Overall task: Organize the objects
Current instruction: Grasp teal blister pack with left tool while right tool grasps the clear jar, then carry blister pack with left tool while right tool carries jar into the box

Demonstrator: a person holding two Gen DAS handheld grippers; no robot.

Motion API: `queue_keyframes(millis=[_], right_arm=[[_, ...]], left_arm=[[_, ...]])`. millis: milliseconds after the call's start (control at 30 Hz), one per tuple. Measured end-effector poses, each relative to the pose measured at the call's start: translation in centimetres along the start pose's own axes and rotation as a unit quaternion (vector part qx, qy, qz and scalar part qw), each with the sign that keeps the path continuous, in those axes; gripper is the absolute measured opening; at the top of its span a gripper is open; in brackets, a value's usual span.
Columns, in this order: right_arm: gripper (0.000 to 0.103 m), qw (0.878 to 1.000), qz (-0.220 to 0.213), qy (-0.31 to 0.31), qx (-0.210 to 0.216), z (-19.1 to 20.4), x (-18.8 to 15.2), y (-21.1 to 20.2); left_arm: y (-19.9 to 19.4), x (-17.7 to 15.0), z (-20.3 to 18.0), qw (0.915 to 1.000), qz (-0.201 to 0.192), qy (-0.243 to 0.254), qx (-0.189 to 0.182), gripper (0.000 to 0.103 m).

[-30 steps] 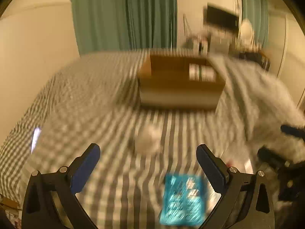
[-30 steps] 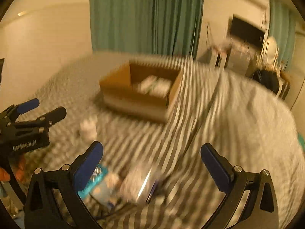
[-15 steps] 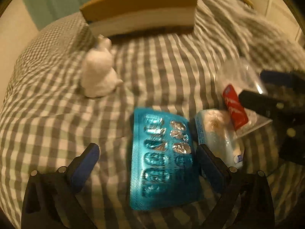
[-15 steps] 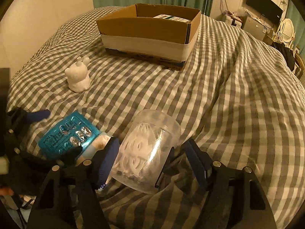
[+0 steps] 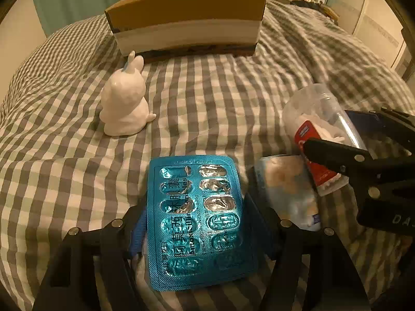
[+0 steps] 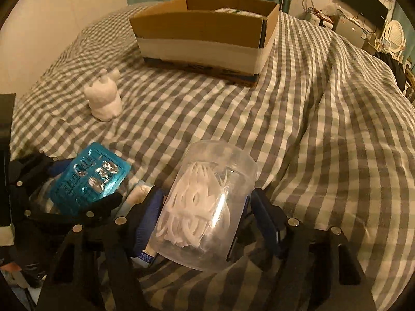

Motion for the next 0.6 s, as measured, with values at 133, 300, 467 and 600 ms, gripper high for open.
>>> queue_keyframes(millis=[133, 300, 467, 600], right_arm=[[0.068, 1.0, -0.023, -0.009, 0.01, 0.4, 0.4, -1.6], [0.067, 0.998, -0.067, -0.011, 0.02, 0.3, 2.3, -5.0], [0.065, 0.993, -0.115, -0.025, 0.014, 0.2, 5.7, -8.2], [0.057, 0.986, -0.163, -0.029, 0.003, -0.4, 9.9, -10.7]], left_arm=[[-2.4, 0.6, -0.7, 0.9994, -0.029, -0.005, -0.019, 0.07], [-5.7, 3.5, -0.9, 0.9961, -0.074, -0.02, -0.043, 0.07], [-9.4, 9.2, 0.8, 0.9903, -0.132, -0.027, -0.035, 0.07], [-12.6, 15.0, 3.1, 0.9817, -0.188, -0.021, -0.024, 0.07]])
Point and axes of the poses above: each gripper's, at about its wrist camera, not at the fingertips, and y roughly the way its jaws point, z to its left, x to its top, the point moved 7 cm from there along y, roughly the way its jaws point, and after that the axes turned 9 degrees about -x, right-handed, at the moved point
